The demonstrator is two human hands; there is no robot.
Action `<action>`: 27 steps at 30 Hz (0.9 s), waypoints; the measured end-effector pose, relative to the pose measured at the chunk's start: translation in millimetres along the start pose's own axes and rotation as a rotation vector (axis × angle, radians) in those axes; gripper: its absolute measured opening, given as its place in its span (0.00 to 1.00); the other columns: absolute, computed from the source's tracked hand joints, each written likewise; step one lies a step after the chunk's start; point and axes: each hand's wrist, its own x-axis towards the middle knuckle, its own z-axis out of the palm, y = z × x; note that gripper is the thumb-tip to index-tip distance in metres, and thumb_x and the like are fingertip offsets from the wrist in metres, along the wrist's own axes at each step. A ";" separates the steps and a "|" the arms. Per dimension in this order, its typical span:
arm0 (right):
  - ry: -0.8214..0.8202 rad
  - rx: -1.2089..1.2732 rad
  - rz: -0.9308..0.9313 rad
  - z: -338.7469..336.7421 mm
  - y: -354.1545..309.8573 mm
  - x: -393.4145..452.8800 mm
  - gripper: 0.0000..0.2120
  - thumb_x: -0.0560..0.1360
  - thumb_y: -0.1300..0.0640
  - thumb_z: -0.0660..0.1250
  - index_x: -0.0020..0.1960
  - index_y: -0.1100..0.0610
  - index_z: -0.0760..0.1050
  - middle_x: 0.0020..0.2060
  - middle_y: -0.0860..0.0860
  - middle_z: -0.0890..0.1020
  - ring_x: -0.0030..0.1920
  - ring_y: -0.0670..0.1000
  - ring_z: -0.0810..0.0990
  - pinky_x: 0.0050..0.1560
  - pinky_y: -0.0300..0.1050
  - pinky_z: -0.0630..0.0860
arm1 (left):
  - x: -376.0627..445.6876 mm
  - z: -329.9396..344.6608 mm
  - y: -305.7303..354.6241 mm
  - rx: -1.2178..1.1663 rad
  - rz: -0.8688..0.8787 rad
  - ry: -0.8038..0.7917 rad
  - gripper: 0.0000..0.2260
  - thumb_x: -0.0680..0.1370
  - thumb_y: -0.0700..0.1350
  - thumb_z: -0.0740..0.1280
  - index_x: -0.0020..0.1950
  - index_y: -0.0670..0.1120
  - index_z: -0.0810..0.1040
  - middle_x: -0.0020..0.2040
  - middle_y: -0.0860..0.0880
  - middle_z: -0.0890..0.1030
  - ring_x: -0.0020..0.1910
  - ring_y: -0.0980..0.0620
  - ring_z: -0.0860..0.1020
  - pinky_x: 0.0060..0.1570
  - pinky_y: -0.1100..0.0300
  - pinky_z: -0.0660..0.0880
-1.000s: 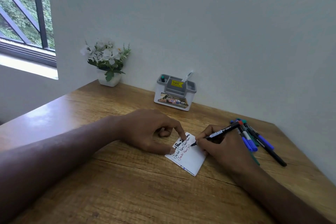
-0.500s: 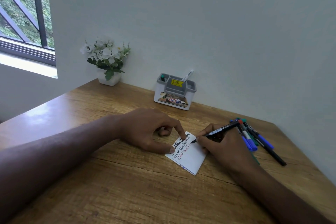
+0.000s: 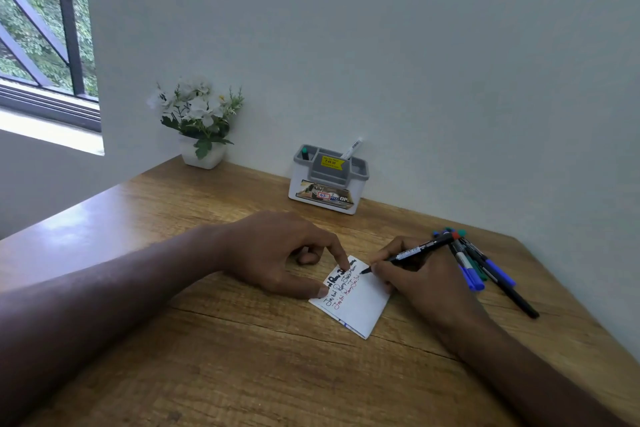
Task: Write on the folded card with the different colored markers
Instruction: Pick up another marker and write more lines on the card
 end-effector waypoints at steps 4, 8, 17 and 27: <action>-0.019 -0.041 -0.008 1.1 -0.4 0.7 0.04 0.75 0.55 0.76 0.42 0.49 0.85 0.40 0.38 0.87 0.43 0.35 0.84 0.37 0.32 0.79 | -1.1 0.0 0.3 0.005 -0.009 0.003 0.21 0.78 0.65 0.70 0.70 0.66 0.75 0.41 0.54 0.76 0.40 0.53 0.74 0.39 0.49 0.72; -0.018 -0.057 -0.010 0.8 1.6 1.1 0.03 0.75 0.51 0.76 0.43 0.46 0.86 0.41 0.37 0.87 0.44 0.34 0.83 0.38 0.32 0.79 | -0.8 -0.8 0.5 0.017 -0.011 0.000 0.21 0.78 0.65 0.71 0.70 0.66 0.74 0.40 0.55 0.76 0.40 0.54 0.74 0.40 0.50 0.72; 0.007 -0.041 0.002 0.4 2.5 2.2 0.03 0.75 0.54 0.76 0.42 0.48 0.86 0.40 0.40 0.88 0.44 0.40 0.85 0.39 0.34 0.80 | -0.6 -0.8 0.3 0.023 -0.003 0.004 0.20 0.78 0.66 0.70 0.70 0.67 0.74 0.41 0.55 0.76 0.41 0.55 0.74 0.41 0.48 0.74; 0.022 -0.034 0.006 0.2 1.5 0.6 0.03 0.75 0.55 0.76 0.42 0.49 0.86 0.39 0.41 0.88 0.43 0.42 0.85 0.38 0.34 0.79 | -0.1 0.9 -2.2 0.027 0.008 0.017 0.20 0.78 0.66 0.69 0.70 0.68 0.73 0.41 0.55 0.76 0.41 0.55 0.74 0.39 0.56 0.70</action>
